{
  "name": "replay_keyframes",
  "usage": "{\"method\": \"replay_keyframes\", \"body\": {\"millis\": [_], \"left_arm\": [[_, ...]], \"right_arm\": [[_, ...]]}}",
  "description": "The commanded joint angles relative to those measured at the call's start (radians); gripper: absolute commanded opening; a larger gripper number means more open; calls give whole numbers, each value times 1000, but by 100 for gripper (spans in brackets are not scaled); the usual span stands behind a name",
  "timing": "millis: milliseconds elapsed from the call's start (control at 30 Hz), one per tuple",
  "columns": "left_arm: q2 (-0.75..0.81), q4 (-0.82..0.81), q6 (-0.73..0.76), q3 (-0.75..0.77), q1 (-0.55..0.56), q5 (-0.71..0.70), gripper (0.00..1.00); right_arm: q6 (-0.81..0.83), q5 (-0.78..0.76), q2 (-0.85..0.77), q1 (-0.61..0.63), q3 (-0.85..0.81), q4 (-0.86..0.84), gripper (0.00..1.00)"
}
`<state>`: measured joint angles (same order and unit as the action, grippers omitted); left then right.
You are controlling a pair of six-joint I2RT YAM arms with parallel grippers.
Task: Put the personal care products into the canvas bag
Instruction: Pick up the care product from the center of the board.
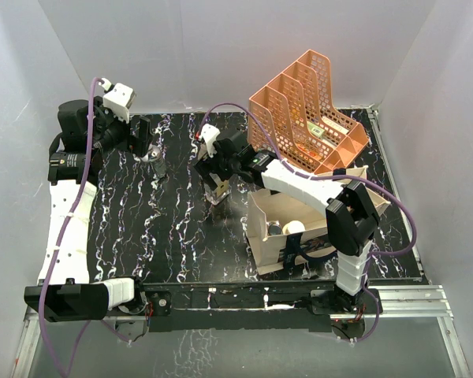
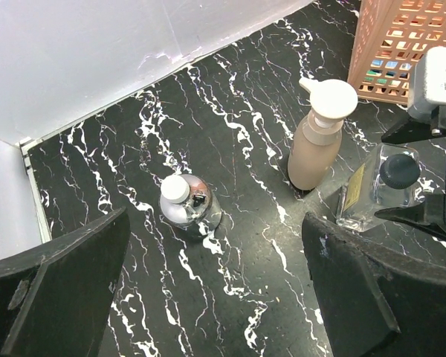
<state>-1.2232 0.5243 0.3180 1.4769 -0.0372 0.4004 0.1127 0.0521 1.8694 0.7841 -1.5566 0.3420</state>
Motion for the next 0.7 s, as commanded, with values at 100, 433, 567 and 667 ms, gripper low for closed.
{"method": "replay_keyframes", "body": {"millis": [100, 433, 567, 667], "left_arm": [[9, 4, 6, -1, -5, 35, 97], [12, 6, 10, -4, -4, 40, 97], [10, 6, 10, -5, -5, 43, 97], [9, 5, 10, -6, -5, 49, 97]], "right_arm": [[-20, 19, 24, -12, -51, -11, 96], [-29, 45, 28, -22, -62, 0, 94], [-29, 44, 18, -25, -68, 0, 94], [-29, 45, 14, -28, -77, 0, 94]]}}
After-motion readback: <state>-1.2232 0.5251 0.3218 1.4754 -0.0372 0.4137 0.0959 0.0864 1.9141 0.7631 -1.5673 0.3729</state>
